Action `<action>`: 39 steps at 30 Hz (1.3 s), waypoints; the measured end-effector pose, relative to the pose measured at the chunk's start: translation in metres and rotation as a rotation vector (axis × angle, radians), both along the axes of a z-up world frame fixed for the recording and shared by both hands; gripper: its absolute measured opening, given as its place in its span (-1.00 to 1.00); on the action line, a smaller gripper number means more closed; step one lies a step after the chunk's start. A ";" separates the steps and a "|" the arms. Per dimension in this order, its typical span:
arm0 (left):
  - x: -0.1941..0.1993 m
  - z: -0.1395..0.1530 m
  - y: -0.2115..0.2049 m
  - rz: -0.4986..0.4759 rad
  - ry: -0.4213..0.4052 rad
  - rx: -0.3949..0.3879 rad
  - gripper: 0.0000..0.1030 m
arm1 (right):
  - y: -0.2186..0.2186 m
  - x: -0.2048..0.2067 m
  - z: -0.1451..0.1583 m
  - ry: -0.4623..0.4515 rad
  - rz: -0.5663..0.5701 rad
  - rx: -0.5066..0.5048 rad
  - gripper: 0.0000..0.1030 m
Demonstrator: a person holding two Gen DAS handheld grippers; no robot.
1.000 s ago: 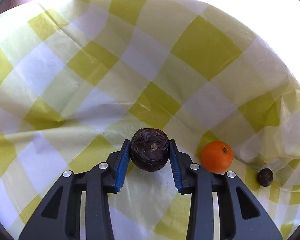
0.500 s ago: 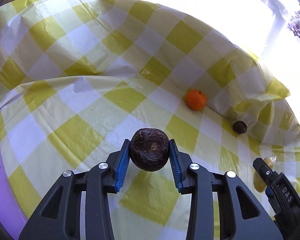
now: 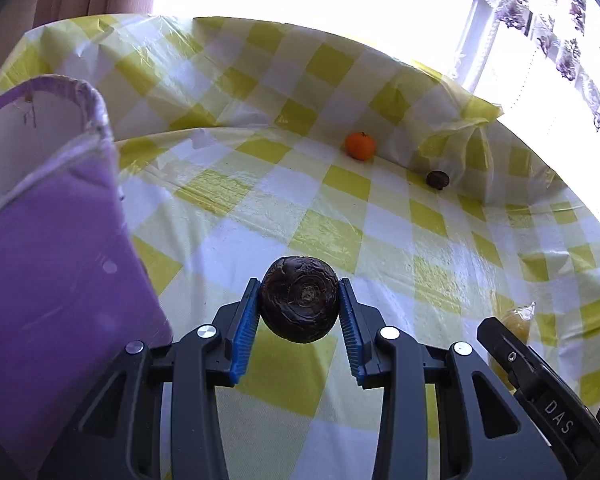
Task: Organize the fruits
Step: 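Lift the wrapped fruit and dark fruit and carry both toward the box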
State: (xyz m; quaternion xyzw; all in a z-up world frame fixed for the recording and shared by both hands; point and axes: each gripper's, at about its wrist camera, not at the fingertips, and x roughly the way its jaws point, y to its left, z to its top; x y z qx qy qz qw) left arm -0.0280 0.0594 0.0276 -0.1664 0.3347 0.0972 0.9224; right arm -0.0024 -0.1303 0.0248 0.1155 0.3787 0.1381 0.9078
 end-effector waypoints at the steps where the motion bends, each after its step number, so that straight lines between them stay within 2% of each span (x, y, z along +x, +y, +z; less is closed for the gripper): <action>1: -0.009 0.001 -0.002 -0.013 -0.009 0.009 -0.30 | 0.004 -0.011 0.001 -0.008 0.015 -0.010 0.12; 7: -0.046 0.005 -0.008 -0.055 -0.052 0.021 -0.30 | 0.008 -0.062 0.002 -0.044 0.065 -0.023 0.12; 14: -0.081 0.019 -0.018 -0.079 -0.171 0.089 -0.30 | -0.002 -0.090 0.005 -0.076 0.054 -0.001 0.12; 21: -0.134 0.038 -0.033 -0.052 -0.344 0.240 -0.30 | 0.001 -0.124 0.027 -0.263 0.018 -0.040 0.12; 25: -0.167 0.052 -0.034 -0.018 -0.433 0.319 -0.30 | 0.015 -0.147 0.040 -0.390 0.023 -0.082 0.12; 29: -0.193 0.069 -0.019 0.035 -0.488 0.345 -0.30 | 0.036 -0.164 0.053 -0.469 0.082 -0.092 0.12; 35: -0.221 0.087 0.009 0.145 -0.539 0.381 -0.30 | 0.069 -0.190 0.074 -0.559 0.186 -0.087 0.12; 39: -0.235 0.096 0.032 0.223 -0.542 0.386 -0.30 | 0.093 -0.201 0.090 -0.604 0.255 -0.074 0.12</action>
